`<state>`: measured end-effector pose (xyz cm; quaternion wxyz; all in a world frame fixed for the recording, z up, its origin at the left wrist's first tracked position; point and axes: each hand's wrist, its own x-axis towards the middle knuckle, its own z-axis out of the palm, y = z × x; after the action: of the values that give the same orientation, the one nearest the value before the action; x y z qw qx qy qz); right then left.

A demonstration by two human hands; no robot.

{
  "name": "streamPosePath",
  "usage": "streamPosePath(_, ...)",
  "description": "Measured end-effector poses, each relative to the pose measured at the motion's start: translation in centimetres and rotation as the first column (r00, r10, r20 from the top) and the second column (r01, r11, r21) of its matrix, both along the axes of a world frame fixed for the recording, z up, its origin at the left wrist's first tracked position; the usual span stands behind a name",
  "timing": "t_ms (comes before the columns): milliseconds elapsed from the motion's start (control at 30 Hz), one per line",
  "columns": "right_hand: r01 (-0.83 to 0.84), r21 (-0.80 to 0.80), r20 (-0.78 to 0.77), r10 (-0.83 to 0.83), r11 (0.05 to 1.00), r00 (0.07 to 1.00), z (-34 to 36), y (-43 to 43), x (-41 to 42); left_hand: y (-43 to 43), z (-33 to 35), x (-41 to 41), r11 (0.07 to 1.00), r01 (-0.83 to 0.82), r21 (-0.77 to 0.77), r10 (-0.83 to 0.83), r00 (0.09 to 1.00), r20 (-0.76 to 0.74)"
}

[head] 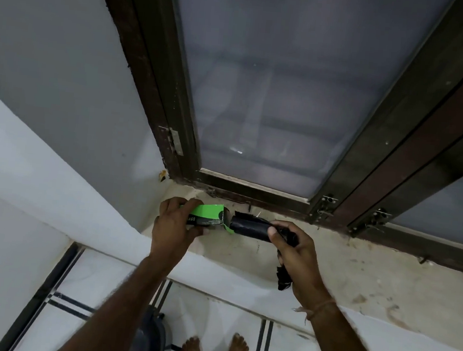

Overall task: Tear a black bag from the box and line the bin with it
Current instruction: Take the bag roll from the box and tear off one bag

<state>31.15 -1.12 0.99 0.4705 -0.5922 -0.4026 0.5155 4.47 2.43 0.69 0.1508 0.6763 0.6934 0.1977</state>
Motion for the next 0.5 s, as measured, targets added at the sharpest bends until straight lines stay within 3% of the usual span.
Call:
streamPosePath(167,-0.126,0.048,0.058,0.123,0.991,0.991,0.9,0.6,0.3,-0.6,0.7,0.4,0.999,0.012,0.03,-0.012,1.0,-0.007)
streamPosePath(300,-0.11,0.059,0.081,0.105,0.992,0.991,1.2,1.1,0.3,-1.2,1.2,0.5,0.999,-0.004,0.043,0.007,0.999,-0.052)
streamPosePath(400,-0.071,0.067,0.177,0.058,0.995,0.982,1.2,1.1,-0.1,-1.5,1.4,0.7,0.998,-0.045,0.047,0.048,0.997,-0.065)
streamPosePath(500,-0.16,0.081,0.277,0.132,0.984,0.952,1.5,0.9,-0.3,-1.8,1.5,0.8,0.994,-0.093,0.052,0.096,0.994,-0.058)
